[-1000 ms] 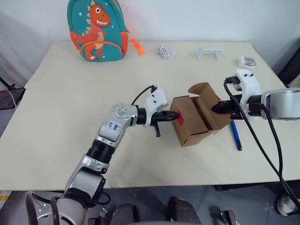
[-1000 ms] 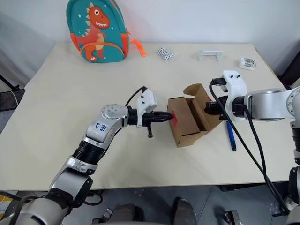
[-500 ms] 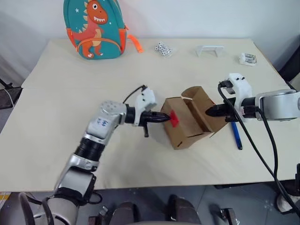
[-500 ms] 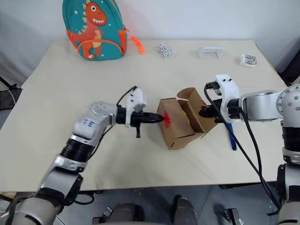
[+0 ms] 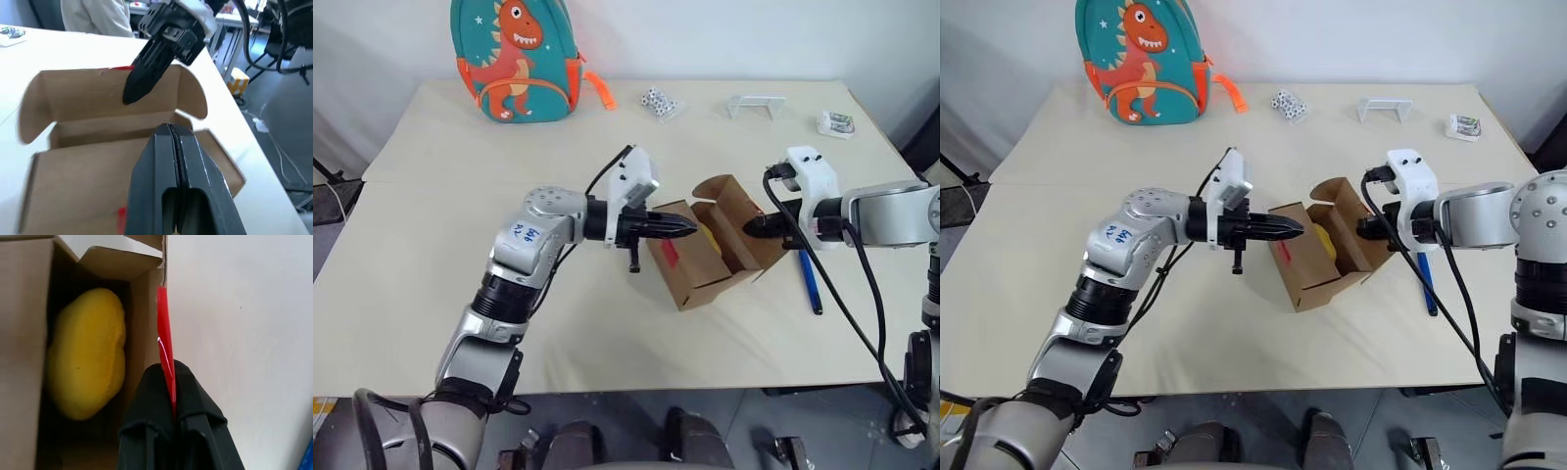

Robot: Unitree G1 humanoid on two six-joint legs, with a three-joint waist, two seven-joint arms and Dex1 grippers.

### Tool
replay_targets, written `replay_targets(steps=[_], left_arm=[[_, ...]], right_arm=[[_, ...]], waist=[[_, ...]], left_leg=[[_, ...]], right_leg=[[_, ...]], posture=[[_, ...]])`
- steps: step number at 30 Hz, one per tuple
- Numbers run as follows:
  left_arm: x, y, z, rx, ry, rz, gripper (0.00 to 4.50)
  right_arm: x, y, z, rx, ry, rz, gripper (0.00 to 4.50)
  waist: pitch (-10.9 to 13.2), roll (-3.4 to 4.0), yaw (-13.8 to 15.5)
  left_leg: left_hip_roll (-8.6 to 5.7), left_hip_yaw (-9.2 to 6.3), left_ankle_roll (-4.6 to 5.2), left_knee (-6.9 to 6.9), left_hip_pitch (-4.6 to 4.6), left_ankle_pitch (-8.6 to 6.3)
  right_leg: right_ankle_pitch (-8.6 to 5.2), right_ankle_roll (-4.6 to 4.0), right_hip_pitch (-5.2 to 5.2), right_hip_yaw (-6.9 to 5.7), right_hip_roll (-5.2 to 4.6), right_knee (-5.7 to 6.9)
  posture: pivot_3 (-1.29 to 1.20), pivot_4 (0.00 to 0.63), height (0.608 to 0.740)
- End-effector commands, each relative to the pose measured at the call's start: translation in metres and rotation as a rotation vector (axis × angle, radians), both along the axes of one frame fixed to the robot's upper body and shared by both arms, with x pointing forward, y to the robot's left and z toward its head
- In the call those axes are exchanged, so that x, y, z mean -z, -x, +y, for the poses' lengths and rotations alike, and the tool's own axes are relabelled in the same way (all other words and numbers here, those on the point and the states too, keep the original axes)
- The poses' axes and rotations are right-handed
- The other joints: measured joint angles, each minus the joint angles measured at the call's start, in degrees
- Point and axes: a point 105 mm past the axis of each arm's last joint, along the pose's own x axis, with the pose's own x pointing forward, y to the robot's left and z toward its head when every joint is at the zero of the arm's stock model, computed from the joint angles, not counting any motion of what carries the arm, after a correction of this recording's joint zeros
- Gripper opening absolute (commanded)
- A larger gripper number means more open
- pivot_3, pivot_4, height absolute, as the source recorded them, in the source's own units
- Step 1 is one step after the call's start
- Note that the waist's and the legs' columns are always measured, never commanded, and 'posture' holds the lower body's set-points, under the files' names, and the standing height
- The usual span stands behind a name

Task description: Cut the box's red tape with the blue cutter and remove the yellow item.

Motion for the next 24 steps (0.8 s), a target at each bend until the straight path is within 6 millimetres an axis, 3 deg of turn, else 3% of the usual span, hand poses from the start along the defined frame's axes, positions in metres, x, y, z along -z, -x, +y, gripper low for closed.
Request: replay_targets(steps=[1,6,14,24], left_arm=[[0.008,0.000,-0.007,-0.006,-0.054,-0.046,0.00],[0.031,-0.011,-0.003,-0.079,-0.124,-0.035,0.00],[0.048,-0.024,0.014,-0.193,-0.128,-0.003,0.00],[0.076,-0.020,0.044,-0.276,-0.167,0.071,0.00]], right_arm=[[-0.017,0.002,0.001,-0.005,-0.003,-0.069,0.02],[-0.025,0.002,0.004,-0.020,-0.004,-0.091,0.02],[-0.034,0.010,0.021,-0.105,-0.009,-0.110,0.02],[-0.041,0.020,0.031,-0.159,-0.016,-0.106,0.02]], waist=[[0.00,0.00,0.07],[0.00,0.00,-0.11],[-0.01,0.01,-0.01],[-0.02,0.02,0.07]], left_leg=[[0.00,0.00,0.00,0.00,0.00,0.00],[0.00,0.00,0.00,-0.01,0.01,0.00],[0.00,0.00,0.02,0.07,0.07,0.02],[0.01,0.00,0.03,0.11,0.22,0.03]], right_leg=[[0.00,0.00,0.00,0.00,0.00,0.01],[0.00,0.00,-0.01,0.00,0.00,0.01],[0.00,-0.01,0.09,0.02,0.00,0.06],[0.01,-0.02,0.23,0.07,-0.01,0.11]], posture=[[0.00,0.150,0.740],[0.00,0.150,0.740],[0.00,0.150,0.740],[0.00,0.150,0.740]])
